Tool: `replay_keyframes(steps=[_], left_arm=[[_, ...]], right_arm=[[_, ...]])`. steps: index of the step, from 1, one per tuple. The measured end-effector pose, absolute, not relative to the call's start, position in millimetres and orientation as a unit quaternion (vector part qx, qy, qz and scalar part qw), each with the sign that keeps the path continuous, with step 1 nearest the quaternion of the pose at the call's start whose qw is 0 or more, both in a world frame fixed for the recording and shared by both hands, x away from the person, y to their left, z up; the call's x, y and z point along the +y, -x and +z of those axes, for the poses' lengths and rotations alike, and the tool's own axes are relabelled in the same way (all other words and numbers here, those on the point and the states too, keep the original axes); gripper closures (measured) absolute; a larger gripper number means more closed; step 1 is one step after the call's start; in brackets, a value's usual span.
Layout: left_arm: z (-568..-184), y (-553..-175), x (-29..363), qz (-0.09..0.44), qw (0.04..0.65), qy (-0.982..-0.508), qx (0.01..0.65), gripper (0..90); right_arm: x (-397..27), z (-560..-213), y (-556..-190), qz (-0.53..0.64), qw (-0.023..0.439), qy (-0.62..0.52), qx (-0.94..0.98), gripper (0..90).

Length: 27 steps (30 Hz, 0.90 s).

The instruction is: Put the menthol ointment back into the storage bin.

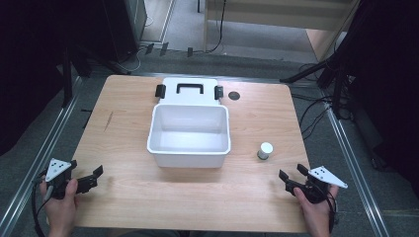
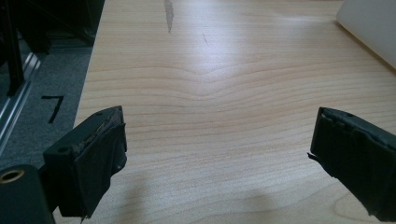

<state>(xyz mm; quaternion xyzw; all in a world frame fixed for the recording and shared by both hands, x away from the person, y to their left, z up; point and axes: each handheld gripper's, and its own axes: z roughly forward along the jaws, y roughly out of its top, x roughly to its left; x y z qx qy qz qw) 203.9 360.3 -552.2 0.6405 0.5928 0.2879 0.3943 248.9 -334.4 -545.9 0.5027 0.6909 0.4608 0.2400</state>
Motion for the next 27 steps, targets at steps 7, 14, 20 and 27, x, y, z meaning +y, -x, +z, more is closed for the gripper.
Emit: replay_keyframes(steps=[7,14,20,27], left_arm=[[-552.4,-204.7,359.6,0.289,0.391,-0.64,0.594,4.2],[-552.5,-205.1,359.0,0.29,0.389,-0.642,0.593,4.2],[-552.4,-205.4,358.6,0.288,0.386,-0.645,0.594,4.2],[-552.5,-205.9,358.4,0.286,0.385,-0.645,0.594,4.2]], right_arm=[[-332.7,-546.0,-250.4,0.451,0.239,-0.502,0.698,21.7],[-325.0,-543.8,-257.6,0.389,0.203,-0.534,0.722,23.6],[-316.7,-528.5,-264.2,0.336,0.188,-0.515,0.766,23.5],[-296.1,-513.8,-272.6,0.221,0.167,-0.46,0.844,21.2]])
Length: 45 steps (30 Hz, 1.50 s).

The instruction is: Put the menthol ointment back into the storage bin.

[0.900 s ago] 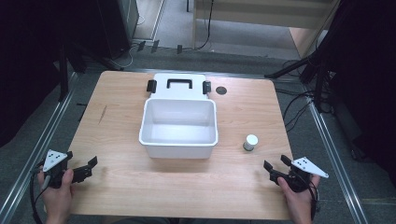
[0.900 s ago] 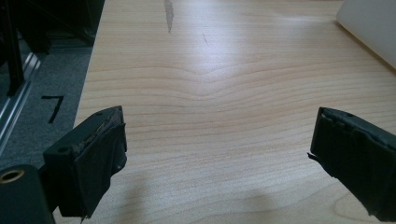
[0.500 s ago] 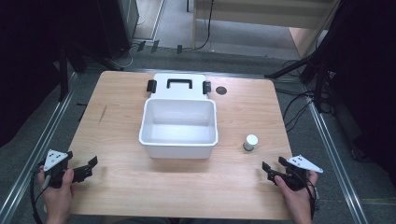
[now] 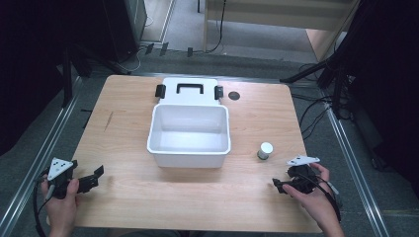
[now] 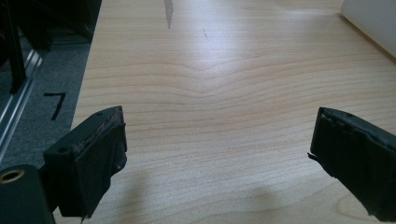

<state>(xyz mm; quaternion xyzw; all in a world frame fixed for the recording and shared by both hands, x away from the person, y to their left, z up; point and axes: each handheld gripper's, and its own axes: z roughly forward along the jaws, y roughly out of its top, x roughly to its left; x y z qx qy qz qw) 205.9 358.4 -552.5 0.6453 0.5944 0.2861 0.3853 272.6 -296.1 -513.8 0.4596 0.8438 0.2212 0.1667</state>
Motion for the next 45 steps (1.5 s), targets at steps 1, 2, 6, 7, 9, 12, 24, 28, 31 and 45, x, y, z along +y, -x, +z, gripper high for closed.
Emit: replay_keyframes(steps=[1,2,6,7,9,12,24,28,31,45], left_arm=[[-552.6,-206.1,358.3,0.286,0.385,-0.645,0.595,4.2],[-552.5,-206.1,358.4,0.286,0.385,-0.645,0.595,4.2],[-552.6,-206.1,358.5,0.286,0.385,-0.645,0.595,4.3],[-552.6,-206.1,358.5,0.285,0.386,-0.645,0.595,4.3],[-552.5,-206.2,358.7,0.285,0.385,-0.646,0.594,4.3],[-552.5,-206.2,358.5,0.285,0.385,-0.647,0.594,4.3],[-552.1,-203.9,359.1,0.293,0.395,-0.642,0.589,4.2],[-552.1,-203.9,359.0,0.293,0.395,-0.643,0.588,4.3],[-552.2,-204.0,359.1,0.293,0.395,-0.642,0.588,4.3],[-552.2,-204.1,358.1,0.293,0.395,-0.644,0.586,4.3]], right_arm=[[-292.8,-511.1,-274.3,0.203,0.162,-0.45,0.855,21.1],[-291.1,-509.4,-275.6,0.193,0.158,-0.444,0.86,20.8],[-282.3,-502.3,-282.7,0.145,0.14,-0.434,0.878,20.6],[-280.0,-501.4,-285.7,0.13,0.134,-0.435,0.881,20.5],[-275.8,-499.9,-289.3,0.106,0.122,-0.43,0.888,20.2],[-270.1,-496.7,-294.1,0.08,0.104,-0.42,0.898,18.6],[-242.4,-479.5,-320.7,0.006,0.057,-0.386,0.921,15.4],[-239.1,-472.6,-332.7,0.005,0.056,-0.393,0.918,15.8],[-238.2,-467.8,-340.5,0.004,0.055,-0.399,0.915,16.0],[-223.7,-458.7,-362.9,0.006,0.063,-0.406,0.911,21.2]])
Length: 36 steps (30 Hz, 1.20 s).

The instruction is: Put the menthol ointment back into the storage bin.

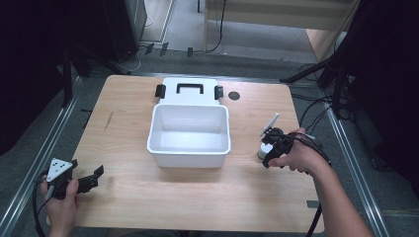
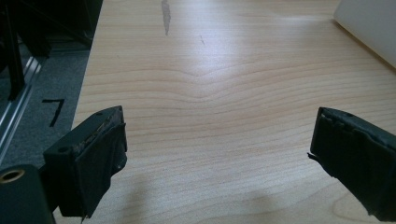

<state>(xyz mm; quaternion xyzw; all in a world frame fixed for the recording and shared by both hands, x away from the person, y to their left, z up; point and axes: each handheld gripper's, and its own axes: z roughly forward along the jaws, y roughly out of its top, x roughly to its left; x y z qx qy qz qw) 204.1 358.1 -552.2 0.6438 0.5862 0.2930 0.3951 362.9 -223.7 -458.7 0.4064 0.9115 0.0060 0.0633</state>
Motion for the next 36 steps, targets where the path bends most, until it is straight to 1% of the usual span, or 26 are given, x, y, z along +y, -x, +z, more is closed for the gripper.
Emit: replay_keyframes(steps=[4,7,12,23,29,36], left_arm=[[-552.2,-204.3,358.2,0.293,0.394,-0.645,0.586,4.3],[-552.3,-204.6,357.7,0.292,0.394,-0.645,0.586,4.3],[-552.3,-205.0,357.8,0.293,0.391,-0.645,0.587,6.5],[-552.3,-204.7,357.8,0.294,0.394,-0.645,0.586,6.5],[-552.3,-205.1,357.8,0.291,0.395,-0.645,0.586,6.5],[-552.3,-205.1,357.5,0.292,0.394,-0.646,0.585,6.5]], right_arm=[[-220.0,-458.0,-369.3,0.01,0.062,-0.41,0.91,23.5],[-218.1,-457.2,-374.3,0.008,0.063,-0.414,0.908,23.7],[-218.0,-457.5,-383.0,0.008,0.061,-0.422,0.905,25.0],[-210.7,-463.8,-395.1,0.009,0.045,-0.429,0.902,26.9],[-210.9,-463.3,-401.2,0.014,0.049,-0.438,0.897,28.8],[-211.4,-465.2,-406.1,0.015,0.038,-0.445,0.895,34.4]])
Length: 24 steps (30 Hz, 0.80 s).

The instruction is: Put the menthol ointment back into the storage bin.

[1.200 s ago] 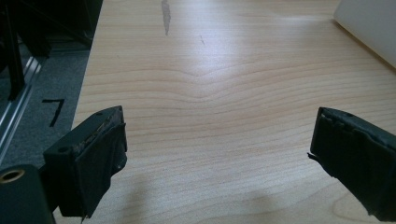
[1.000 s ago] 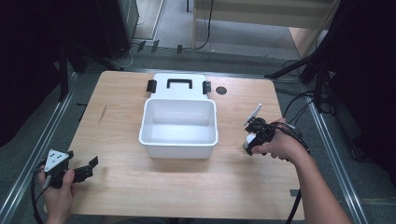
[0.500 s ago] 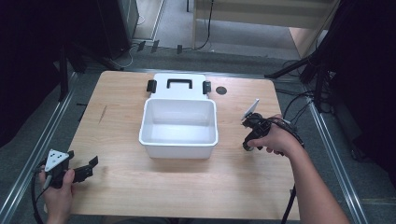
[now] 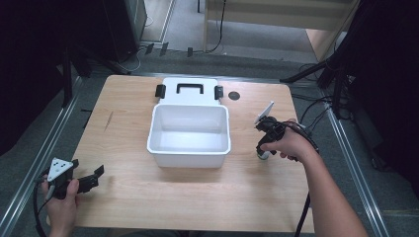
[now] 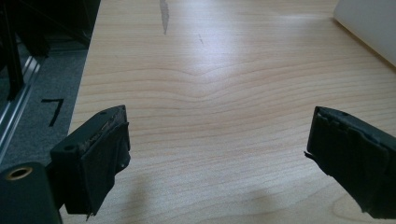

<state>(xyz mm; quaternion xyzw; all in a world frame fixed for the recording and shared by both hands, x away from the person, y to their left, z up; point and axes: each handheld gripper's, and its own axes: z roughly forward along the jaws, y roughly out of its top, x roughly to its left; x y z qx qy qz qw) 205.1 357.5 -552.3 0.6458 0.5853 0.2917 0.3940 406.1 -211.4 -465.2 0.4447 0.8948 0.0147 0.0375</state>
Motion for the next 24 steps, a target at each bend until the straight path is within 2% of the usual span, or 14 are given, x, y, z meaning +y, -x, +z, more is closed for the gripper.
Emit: replay_keyframes(steps=[4,9,17,24], left_arm=[[-552.2,-205.1,357.6,0.291,0.394,-0.646,0.585,6.5],[-552.4,-205.3,357.8,0.291,0.395,-0.646,0.585,6.5],[-552.3,-205.2,357.9,0.291,0.395,-0.646,0.585,6.5],[-552.1,-204.7,358.4,0.294,0.394,-0.643,0.588,6.4]], right_arm=[[-211.0,-469.1,-406.9,0.004,0.032,-0.449,0.893,38.7],[-213.9,-469.7,-407.3,0.001,0.024,-0.454,0.891,50.9],[-214.0,-464.8,-407.1,0.013,0.015,-0.446,0.895,51.6],[-211.9,-441.7,-406.1,0.018,0.016,-0.427,0.904,51.7]])
